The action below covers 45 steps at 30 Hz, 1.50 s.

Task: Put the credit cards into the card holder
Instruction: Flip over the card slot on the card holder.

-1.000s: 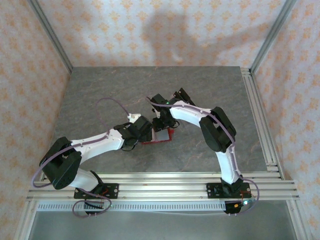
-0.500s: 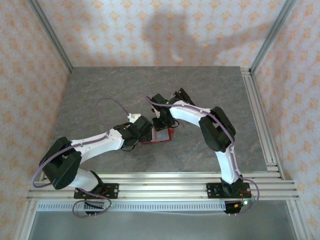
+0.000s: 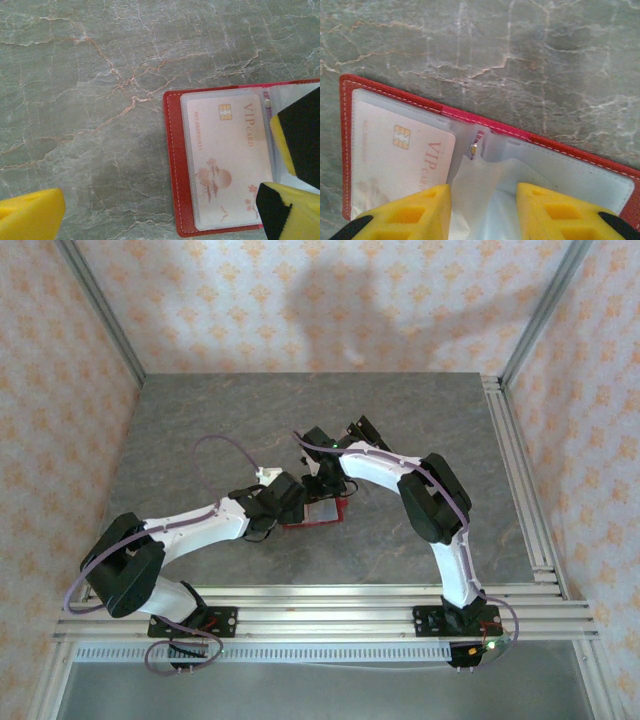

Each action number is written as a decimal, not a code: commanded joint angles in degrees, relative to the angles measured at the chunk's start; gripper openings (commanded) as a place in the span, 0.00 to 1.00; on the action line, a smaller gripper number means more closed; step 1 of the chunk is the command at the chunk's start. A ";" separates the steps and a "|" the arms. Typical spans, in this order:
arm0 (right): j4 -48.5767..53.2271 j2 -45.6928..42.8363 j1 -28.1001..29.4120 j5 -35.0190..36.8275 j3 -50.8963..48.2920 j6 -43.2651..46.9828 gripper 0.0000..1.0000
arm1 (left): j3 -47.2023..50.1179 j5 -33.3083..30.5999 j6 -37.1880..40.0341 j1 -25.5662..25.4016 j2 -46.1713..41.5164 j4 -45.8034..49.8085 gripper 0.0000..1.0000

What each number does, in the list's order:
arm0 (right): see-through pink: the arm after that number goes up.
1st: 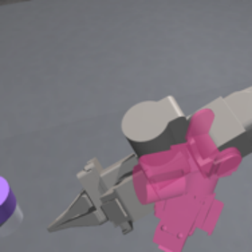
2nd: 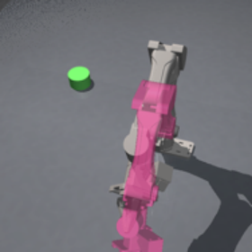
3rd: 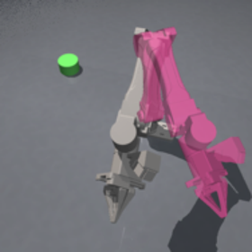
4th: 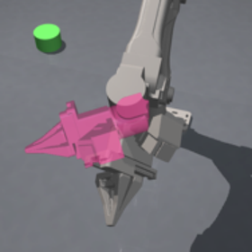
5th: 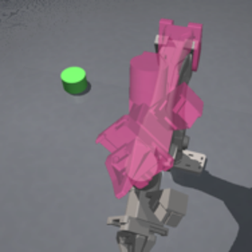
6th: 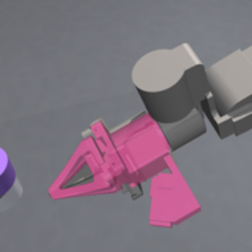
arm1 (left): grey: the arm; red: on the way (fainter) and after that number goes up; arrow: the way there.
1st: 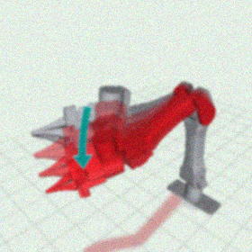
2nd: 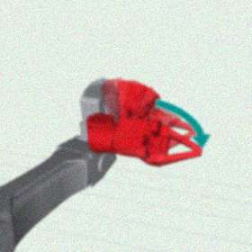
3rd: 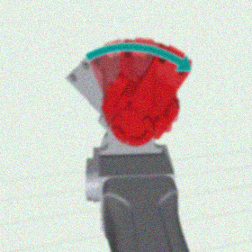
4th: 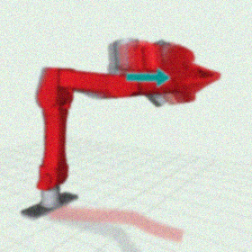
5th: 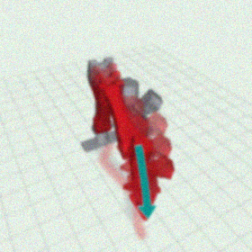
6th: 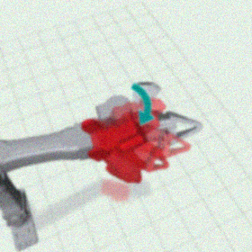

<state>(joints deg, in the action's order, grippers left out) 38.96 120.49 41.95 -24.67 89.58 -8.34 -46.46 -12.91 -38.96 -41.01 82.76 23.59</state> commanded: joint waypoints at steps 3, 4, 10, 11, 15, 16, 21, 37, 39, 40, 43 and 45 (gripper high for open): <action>-1.44 -2.45 0.13 -4.53 -1.24 -2.85 0.40 | -1.46 -1.27 1.41 -0.38 0.48 0.58 1.00; -1.61 -2.47 0.13 -4.71 -1.29 -3.03 0.39 | -1.47 -0.96 1.67 -0.37 0.47 0.48 1.00; -2.15 -2.47 0.08 -4.94 -1.60 -3.68 0.40 | -0.76 1.36 3.02 -0.38 -0.49 -1.79 1.00; -2.22 -2.45 0.06 -5.10 -1.69 -3.78 0.40 | -0.70 2.24 3.56 -0.38 -0.43 -2.28 1.00; -2.77 -2.27 0.06 -5.94 -1.95 -4.22 0.40 | -0.39 5.35 5.59 -0.54 -0.41 -3.61 1.00; -2.85 -2.28 0.06 -6.01 -1.95 -4.31 0.40 | -0.28 6.11 6.23 -0.62 -0.32 -3.95 1.00; -3.04 -2.01 0.01 -6.34 -2.04 -4.49 0.40 | -0.25 7.15 9.70 -1.73 0.63 -4.12 1.00; -3.45 -1.99 -0.14 -6.54 -2.39 -5.02 0.40 | 1.61 3.21 8.73 -3.80 3.73 -6.35 1.00; -3.57 -2.08 -0.21 -6.54 -2.57 -5.02 0.40 | 2.72 -1.02 5.48 -3.74 1.77 -5.27 1.00; -3.54 -2.10 -0.21 -6.46 -2.66 -5.02 0.40 | 3.34 -3.49 4.12 -3.80 0.43 -4.57 1.00; -3.63 -2.15 -0.29 -6.38 -2.92 -5.03 0.40 | 4.82 -8.67 1.16 -3.76 -3.98 -2.14 1.00; -3.67 -2.10 -0.28 -6.44 -2.92 -5.05 0.40 | 5.69 -9.71 0.46 -3.80 -5.95 -1.54 1.00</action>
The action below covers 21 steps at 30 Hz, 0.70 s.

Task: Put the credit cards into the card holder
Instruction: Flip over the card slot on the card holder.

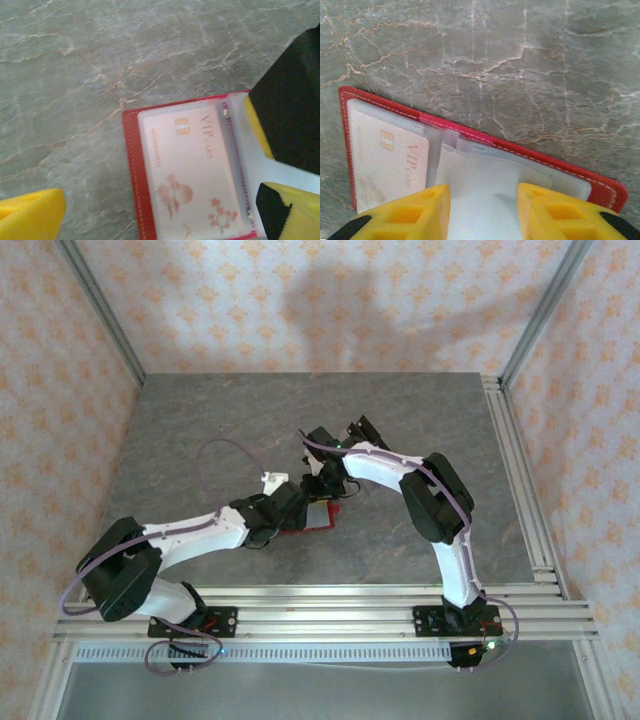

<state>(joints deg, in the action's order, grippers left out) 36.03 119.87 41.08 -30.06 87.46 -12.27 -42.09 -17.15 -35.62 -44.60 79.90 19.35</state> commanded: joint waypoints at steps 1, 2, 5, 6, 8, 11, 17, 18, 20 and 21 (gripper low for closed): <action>-0.78 -1.49 0.58 -1.05 -0.80 -1.17 0.40 | 1.68 -5.28 -2.81 -0.20 -4.01 2.71 1.00; -0.79 -1.49 0.58 -1.03 -0.80 -1.25 0.40 | 2.04 -4.79 -2.48 -0.22 -4.37 2.39 1.00; -1.03 -1.36 0.59 -1.46 -0.61 -1.50 0.40 | 3.16 -2.05 -1.08 -0.16 -4.83 0.50 1.00; -1.14 -1.32 0.58 -1.73 -0.54 -1.69 0.40 | 3.60 -0.71 -0.47 -0.18 -4.69 -0.53 1.00; -1.42 -1.13 0.59 -2.42 -0.51 -2.00 0.39 | 4.44 1.65 0.72 -0.23 -4.14 -2.47 1.00; -1.75 -0.96 0.62 -3.09 -0.45 -2.48 0.40 | 5.69 4.65 1.79 -0.18 -3.47 -5.36 1.00; -2.28 -0.68 0.67 -3.79 -0.10 -3.10 0.40 | 7.02 6.35 2.60 -0.20 -3.84 -8.51 1.00; -2.33 -0.63 0.67 -3.94 0.00 -3.19 0.40 | 7.02 6.40 2.70 -0.22 -3.93 -8.83 1.00; -2.37 -0.52 0.76 -4.09 0.16 -3.37 0.40 | 6.93 6.34 2.81 -0.23 -4.13 -8.99 1.00; -2.46 -0.45 0.76 -4.28 0.34 -3.41 0.40 | 6.84 6.50 2.84 -0.18 -4.19 -9.23 1.00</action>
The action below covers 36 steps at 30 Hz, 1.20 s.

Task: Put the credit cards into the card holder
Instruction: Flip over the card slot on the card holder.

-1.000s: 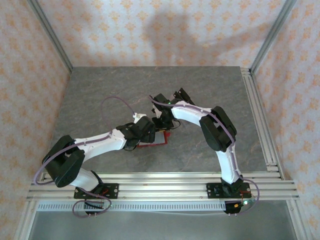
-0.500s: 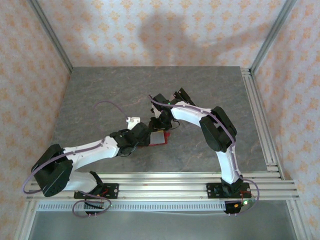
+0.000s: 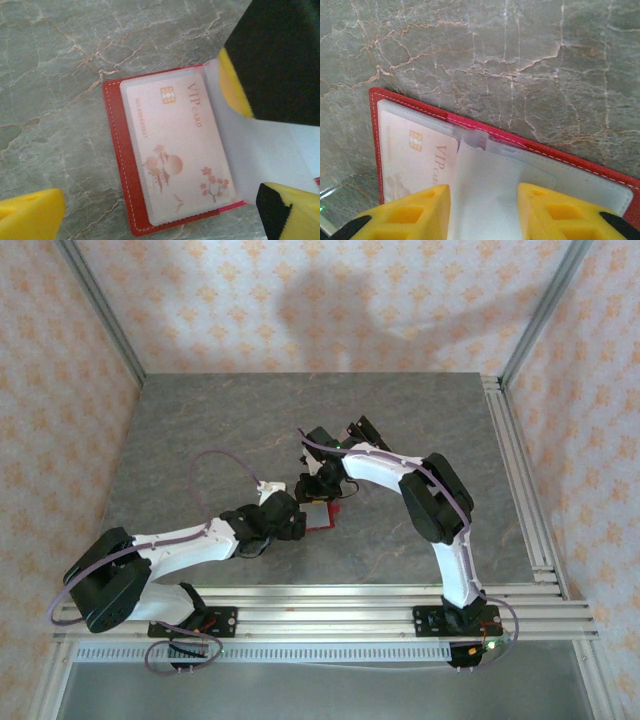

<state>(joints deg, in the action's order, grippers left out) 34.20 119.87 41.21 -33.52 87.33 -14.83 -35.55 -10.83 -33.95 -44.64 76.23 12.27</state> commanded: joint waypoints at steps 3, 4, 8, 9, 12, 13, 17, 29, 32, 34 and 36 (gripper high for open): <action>-0.70 -0.27 0.80 -1.09 0.81 -1.12 0.39 | 0.09 0.02 1.29 -0.16 -0.61 -2.08 1.00; -0.79 -0.17 0.89 -1.11 0.91 -1.12 0.39 | -0.11 -0.13 1.26 -0.19 -0.32 -1.87 1.00; -0.80 0.17 0.95 -1.37 1.26 -1.25 0.39 | -0.42 -0.24 1.29 -0.18 0.56 -2.23 1.00; -0.80 0.14 0.98 -1.37 1.35 -1.23 0.39 | -0.52 -0.20 1.27 -0.12 1.05 -2.42 1.00; -0.80 0.27 0.98 -1.37 1.44 -1.34 0.39 | -0.91 -0.49 1.26 -0.16 2.65 -2.54 1.00; -0.80 0.32 0.98 -1.37 1.43 -1.33 0.39 | -1.04 -0.71 1.33 -0.15 3.21 -2.52 1.00; -0.80 0.28 0.98 -1.37 1.43 -1.39 0.39 | -1.41 -2.28 0.88 -0.11 4.54 -1.90 1.00; -1.47 -3.11 0.13 0.04 1.99 -2.99 0.42 | 0.01 -4.53 -0.47 -0.18 6.94 -1.56 1.00; -2.34 -5.67 -0.55 1.04 0.68 -4.20 0.44 | 0.39 -4.53 -0.81 -0.17 7.31 -2.09 1.00; -2.96 -7.24 -0.91 1.73 -0.81 -5.05 0.44 | 0.50 -4.62 -0.85 -0.13 7.28 -2.17 1.00; -3.87 -8.63 -1.04 2.32 -2.85 -5.94 0.45 | 0.57 -4.64 -0.85 -0.16 7.10 -2.21 1.00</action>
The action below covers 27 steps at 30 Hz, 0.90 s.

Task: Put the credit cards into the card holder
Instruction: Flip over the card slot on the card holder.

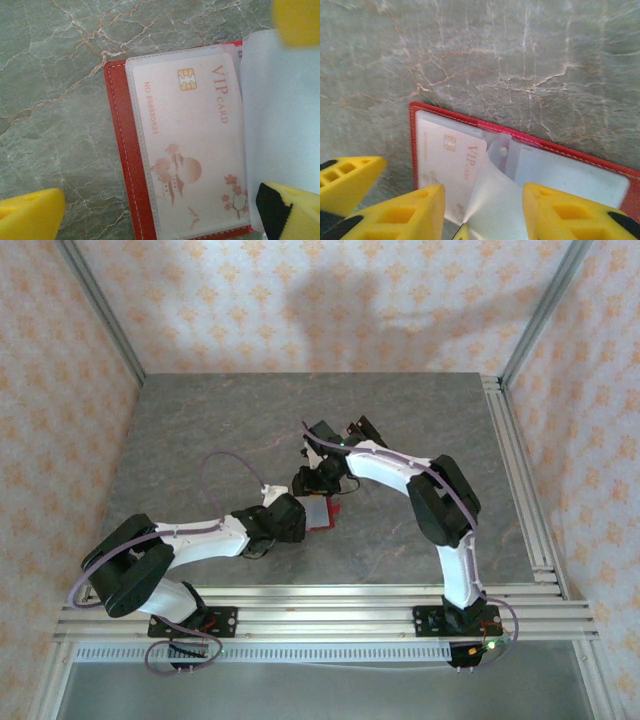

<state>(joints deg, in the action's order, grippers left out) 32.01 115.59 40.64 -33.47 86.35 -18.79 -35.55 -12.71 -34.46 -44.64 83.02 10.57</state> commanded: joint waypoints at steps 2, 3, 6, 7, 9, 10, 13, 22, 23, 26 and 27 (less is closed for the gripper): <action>-2.66 -5.10 -0.56 2.71 -3.94 -2.87 0.47 | 0.66 -2.70 -0.35 -0.15 0.15 -0.56 1.00; -3.12 -5.31 -0.65 2.75 -4.85 -3.24 0.47 | 0.66 -2.68 -0.35 -0.18 0.05 -0.67 1.00; -5.17 -5.13 -0.65 2.09 -7.14 -4.51 0.48 | 0.70 -2.71 -0.35 -0.18 -0.05 -0.50 1.00; -5.84 -4.90 -0.65 1.75 -7.62 -4.91 0.48 | 0.66 -2.83 -0.39 -0.18 -0.12 -0.50 1.00; -7.21 -4.21 -0.61 0.58 -8.19 -5.76 0.48 | 0.74 -2.85 -0.36 -0.13 -0.38 -0.37 1.00; -7.74 -3.93 -0.57 0.01 -8.28 -6.03 0.48 | 0.76 -2.92 -0.43 -0.14 -0.57 -0.31 1.00; -8.85 -2.84 -0.31 -1.59 -7.83 -6.56 0.48 | 0.83 -2.96 -0.37 -0.13 -1.04 -0.08 1.00; -8.97 0.97 2.78 -5.58 -2.33 -7.91 0.48 | 1.10 -5.70 -0.91 -0.11 -11.88 5.63 1.00; -8.90 1.33 3.15 -5.72 -1.47 -8.17 0.48 | 1.22 -6.21 -1.20 -0.10 -13.91 6.75 1.00; -7.65 3.10 4.00 -6.39 1.66 -8.50 0.48 | 2.01 -7.53 -2.17 -0.14 -19.28 9.30 1.00; -7.28 3.75 4.24 -6.60 2.49 -8.61 0.48 | 2.27 -7.79 -2.48 -0.05 -20.74 9.84 1.00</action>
<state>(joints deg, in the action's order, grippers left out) 24.21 117.93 44.29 -38.63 85.60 -26.37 -34.92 -16.45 -35.11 -44.64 65.63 15.55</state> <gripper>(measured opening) 0.478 0.997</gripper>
